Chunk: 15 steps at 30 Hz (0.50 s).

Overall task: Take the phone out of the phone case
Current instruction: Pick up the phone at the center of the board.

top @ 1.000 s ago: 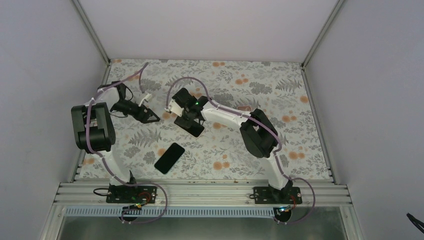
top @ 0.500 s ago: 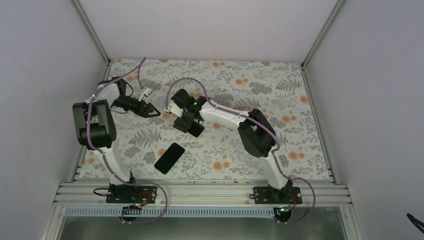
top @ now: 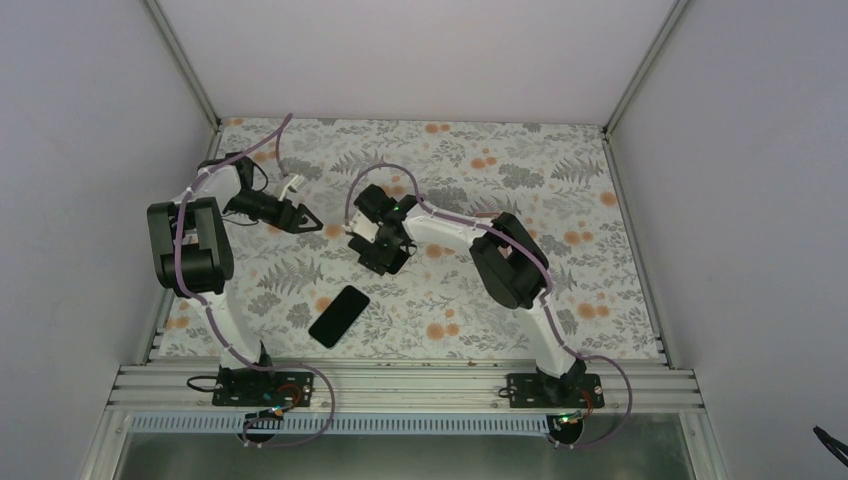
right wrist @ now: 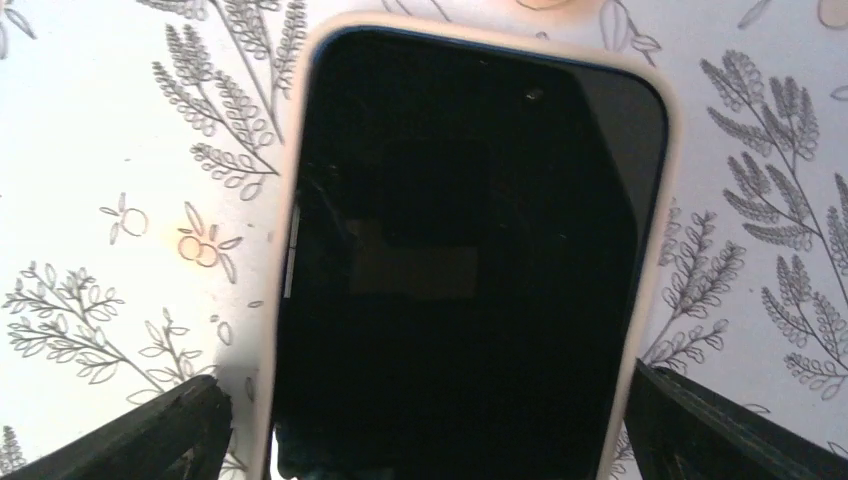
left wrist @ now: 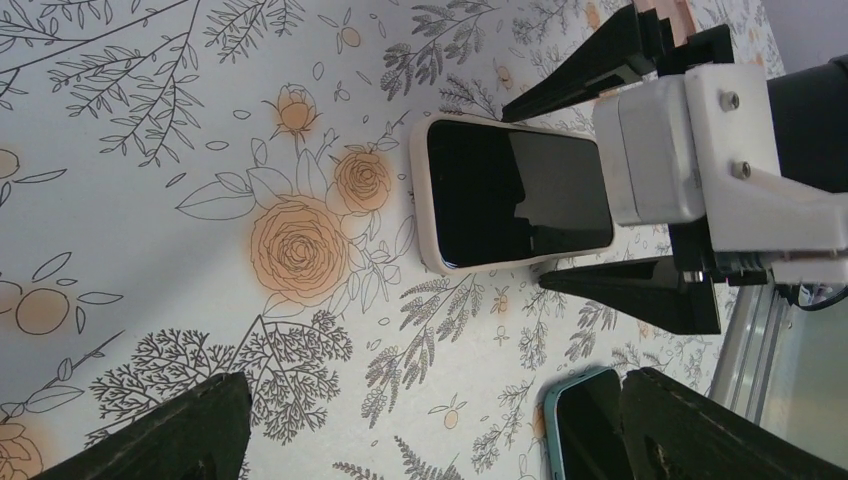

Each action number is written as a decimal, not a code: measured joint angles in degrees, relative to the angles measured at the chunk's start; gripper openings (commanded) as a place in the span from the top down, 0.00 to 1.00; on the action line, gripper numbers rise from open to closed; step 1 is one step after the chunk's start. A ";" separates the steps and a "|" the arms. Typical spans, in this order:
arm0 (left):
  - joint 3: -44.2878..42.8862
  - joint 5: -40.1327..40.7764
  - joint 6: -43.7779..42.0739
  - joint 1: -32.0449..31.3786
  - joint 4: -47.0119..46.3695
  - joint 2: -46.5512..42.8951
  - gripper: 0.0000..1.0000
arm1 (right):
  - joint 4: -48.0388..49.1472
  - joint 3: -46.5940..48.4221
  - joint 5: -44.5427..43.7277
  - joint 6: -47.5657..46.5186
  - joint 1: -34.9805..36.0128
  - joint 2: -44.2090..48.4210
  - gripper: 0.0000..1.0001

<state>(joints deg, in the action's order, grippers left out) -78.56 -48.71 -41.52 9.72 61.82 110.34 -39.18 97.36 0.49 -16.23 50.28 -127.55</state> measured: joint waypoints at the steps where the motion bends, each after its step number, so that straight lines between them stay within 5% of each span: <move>1: -0.02 0.00 0.11 0.00 0.00 0.02 0.09 | 0.02 0.00 1.03 0.20 -0.24 -0.15 0.00; 7: -1.29 0.09 0.85 -0.35 -0.28 1.14 0.09 | -0.31 -0.02 2.86 0.44 -1.25 -0.35 0.02; 11: -1.81 0.22 1.81 -1.68 -0.52 2.23 0.09 | -0.35 -0.15 3.65 0.24 -1.25 -0.42 0.26; 15: -1.81 0.22 2.78 -3.80 -0.55 3.28 0.09 | 0.04 -0.52 3.65 0.24 -1.27 -0.13 0.31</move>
<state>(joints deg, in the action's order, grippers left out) -80.38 -48.49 -38.74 5.91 61.28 113.62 -39.13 96.84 4.14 -15.99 49.01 -127.68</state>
